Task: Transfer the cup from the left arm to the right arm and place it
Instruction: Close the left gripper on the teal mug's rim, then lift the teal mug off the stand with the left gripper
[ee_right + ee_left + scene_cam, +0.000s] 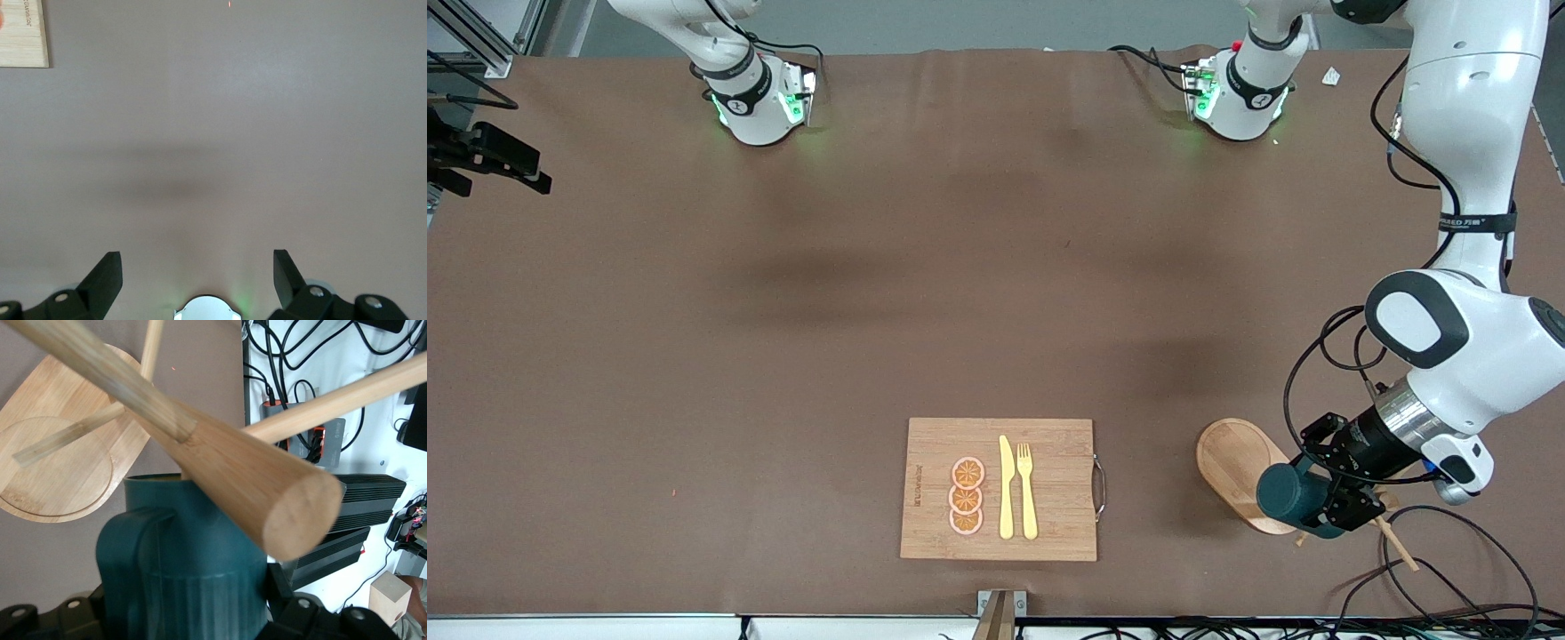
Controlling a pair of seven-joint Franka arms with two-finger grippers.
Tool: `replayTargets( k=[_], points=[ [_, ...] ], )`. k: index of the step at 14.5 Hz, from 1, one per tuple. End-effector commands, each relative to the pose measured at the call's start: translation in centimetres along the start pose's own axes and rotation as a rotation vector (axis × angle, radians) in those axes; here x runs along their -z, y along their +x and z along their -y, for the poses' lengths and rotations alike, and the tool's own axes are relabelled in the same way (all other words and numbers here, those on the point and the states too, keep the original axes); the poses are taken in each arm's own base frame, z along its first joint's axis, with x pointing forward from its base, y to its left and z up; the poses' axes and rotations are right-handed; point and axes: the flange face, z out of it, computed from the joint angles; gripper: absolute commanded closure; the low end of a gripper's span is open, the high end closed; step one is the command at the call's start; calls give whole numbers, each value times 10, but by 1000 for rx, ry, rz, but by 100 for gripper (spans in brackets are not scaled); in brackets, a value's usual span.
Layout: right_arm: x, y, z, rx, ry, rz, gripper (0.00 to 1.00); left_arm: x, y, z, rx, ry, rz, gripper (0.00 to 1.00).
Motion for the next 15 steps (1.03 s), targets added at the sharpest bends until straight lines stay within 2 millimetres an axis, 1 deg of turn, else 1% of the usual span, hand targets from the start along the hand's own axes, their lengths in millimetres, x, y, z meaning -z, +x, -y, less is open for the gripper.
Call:
replayTargets(
  k=[1, 2, 6, 8, 9, 11, 13, 15],
  points=[
    [3, -8, 1, -4, -2, -8, 0, 16, -12, -11, 5, -33, 11, 28],
    [3, -8, 1, -4, -2, -8, 0, 18, -19, -13, -5, -33, 19, 28],
    [3, -7, 1, -4, -2, -10, 0, 45, -54, -23, -14, -7, 61, 28],
    [3, -8, 1, -4, -1, -7, 0, 53, -83, -25, -53, 25, 86, 28],
    [3, -8, 1, -4, -2, -8, 0, 58, -94, -26, -64, 35, 84, 28],
    [3, -8, 1, -4, -2, -8, 0, 64, -129, -28, -105, 69, 54, 28],
    [3, -8, 1, -4, -1, -7, 0, 60, -177, -24, -164, 107, 6, 28],
    [3, -8, 1, -4, -2, -8, 0, 52, -224, -16, -221, 135, -35, 28]
  ],
)
